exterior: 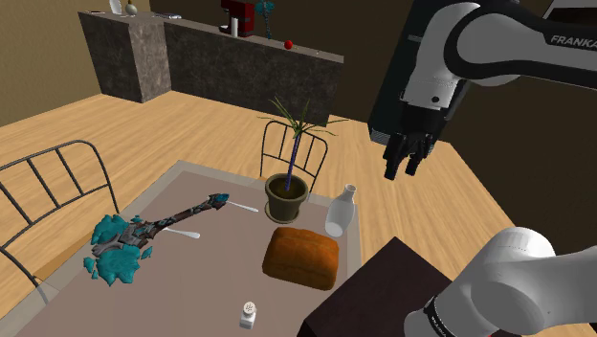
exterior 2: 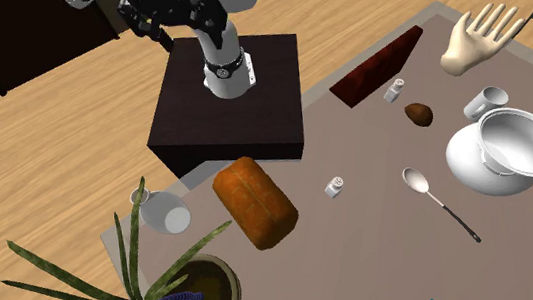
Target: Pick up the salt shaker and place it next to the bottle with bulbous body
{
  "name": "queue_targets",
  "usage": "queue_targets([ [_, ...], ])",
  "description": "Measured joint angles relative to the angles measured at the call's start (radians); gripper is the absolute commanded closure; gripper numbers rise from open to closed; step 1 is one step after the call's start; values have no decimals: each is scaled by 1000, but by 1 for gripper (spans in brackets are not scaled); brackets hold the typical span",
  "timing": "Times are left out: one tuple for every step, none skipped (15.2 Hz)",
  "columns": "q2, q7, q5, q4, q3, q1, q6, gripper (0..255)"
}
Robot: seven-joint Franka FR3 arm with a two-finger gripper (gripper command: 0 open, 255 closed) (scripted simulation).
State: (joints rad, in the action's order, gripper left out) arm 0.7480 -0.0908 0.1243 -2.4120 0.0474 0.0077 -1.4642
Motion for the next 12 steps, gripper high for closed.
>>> queue_targets([
  [0, 0, 0, 0, 0, 0, 0, 0],
  [-6, -5, 6, -9, -6, 3, -15, 0],
  [-11, -12, 15, -26, -16, 7, -38, 0],
  [-15, -18, 24, -45, -25, 12, -63, 0],
  [-27, -26, 35, -66, -37, 18, -96, 0],
  [-30, -38, 49, -88, -52, 26, -124, 0],
  [-40, -48, 62, -105, -67, 33, -154, 0],
  [-47, -58, 75, -125, -81, 41, -184, 0],
  [-65, -66, 90, -150, -96, 49, -227, 0],
  [-86, -76, 104, -165, -112, 58, -267, 0],
  [-100, -87, 118, -172, -127, 67, -292, 0],
  [-119, -92, 130, -187, -139, 74, -327, 0],
])
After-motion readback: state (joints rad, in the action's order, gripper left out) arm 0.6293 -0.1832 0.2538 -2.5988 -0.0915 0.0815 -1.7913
